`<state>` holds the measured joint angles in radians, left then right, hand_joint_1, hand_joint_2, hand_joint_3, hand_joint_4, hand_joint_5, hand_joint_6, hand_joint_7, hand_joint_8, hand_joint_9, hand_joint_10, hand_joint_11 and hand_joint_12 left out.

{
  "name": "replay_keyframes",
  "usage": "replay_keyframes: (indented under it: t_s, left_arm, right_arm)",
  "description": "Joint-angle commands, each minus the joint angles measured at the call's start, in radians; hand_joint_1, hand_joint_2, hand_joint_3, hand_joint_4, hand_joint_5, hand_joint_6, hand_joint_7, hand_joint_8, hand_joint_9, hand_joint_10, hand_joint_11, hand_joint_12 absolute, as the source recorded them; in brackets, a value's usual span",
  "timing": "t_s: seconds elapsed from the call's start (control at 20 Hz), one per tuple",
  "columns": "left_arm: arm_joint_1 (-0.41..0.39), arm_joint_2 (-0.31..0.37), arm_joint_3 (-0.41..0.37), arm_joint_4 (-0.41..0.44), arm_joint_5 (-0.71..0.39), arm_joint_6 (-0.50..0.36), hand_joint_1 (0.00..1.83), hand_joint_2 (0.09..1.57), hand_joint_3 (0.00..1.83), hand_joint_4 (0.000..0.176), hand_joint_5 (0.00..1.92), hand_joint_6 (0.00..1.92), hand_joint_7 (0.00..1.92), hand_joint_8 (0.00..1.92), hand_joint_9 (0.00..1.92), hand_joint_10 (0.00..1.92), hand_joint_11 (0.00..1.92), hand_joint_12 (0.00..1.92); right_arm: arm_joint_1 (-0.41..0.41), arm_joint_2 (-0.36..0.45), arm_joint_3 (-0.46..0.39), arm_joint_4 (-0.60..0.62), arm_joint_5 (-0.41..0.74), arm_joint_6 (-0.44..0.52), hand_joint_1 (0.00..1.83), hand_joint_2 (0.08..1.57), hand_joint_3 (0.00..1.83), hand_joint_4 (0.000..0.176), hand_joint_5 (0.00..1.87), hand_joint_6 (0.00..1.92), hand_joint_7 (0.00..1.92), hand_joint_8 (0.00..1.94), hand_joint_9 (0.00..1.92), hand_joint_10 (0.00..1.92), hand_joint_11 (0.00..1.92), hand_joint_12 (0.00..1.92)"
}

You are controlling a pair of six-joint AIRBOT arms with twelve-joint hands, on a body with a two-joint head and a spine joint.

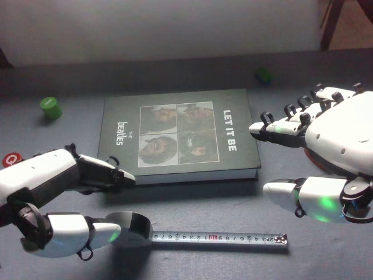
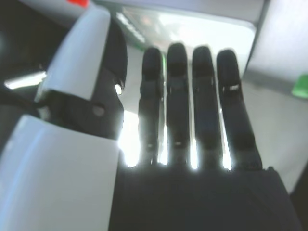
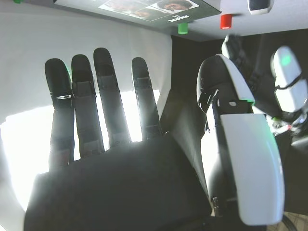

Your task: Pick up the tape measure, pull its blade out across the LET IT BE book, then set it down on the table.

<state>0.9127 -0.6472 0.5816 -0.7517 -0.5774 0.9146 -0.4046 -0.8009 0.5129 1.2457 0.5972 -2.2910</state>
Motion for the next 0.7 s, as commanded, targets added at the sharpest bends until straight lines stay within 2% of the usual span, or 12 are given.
replay_keyframes:
  t_s: [0.0, 0.2, 0.45, 0.65]
  left_arm:
    - [0.0, -0.009, 0.008, 0.036, -0.141, -0.023, 1.05, 1.12, 0.0, 0.0, 0.63, 0.01, 0.64, 0.01, 0.54, 0.01, 0.24, 0.85]
    - [0.064, -0.063, 0.03, 0.092, -0.235, -0.075, 1.05, 1.12, 0.0, 0.0, 0.64, 0.0, 0.64, 0.01, 0.55, 0.01, 0.24, 0.85]
    - [0.096, -0.114, 0.046, 0.094, -0.301, -0.077, 1.06, 1.12, 0.0, 0.0, 0.63, 0.0, 0.62, 0.0, 0.53, 0.0, 0.22, 0.84]
    - [0.113, -0.14, 0.061, 0.101, -0.313, -0.07, 1.06, 1.13, 0.0, 0.0, 0.62, 0.0, 0.63, 0.0, 0.55, 0.01, 0.22, 0.84]
  right_arm:
    - [0.007, 0.003, -0.005, -0.051, 0.046, 0.0, 0.11, 1.23, 0.0, 0.136, 0.24, 0.0, 0.42, 0.0, 0.39, 0.01, 0.12, 1.04]
    - [0.007, 0.003, -0.005, -0.051, 0.044, 0.0, 0.11, 1.23, 0.0, 0.136, 0.24, 0.0, 0.42, 0.0, 0.39, 0.01, 0.11, 1.04]
    - [0.007, 0.003, -0.005, -0.052, 0.043, 0.0, 0.11, 1.24, 0.0, 0.136, 0.23, 0.0, 0.41, 0.0, 0.37, 0.0, 0.06, 1.02]
    - [0.007, 0.003, -0.005, -0.052, 0.043, 0.0, 0.11, 1.24, 0.0, 0.135, 0.24, 0.0, 0.41, 0.0, 0.39, 0.01, 0.07, 1.02]
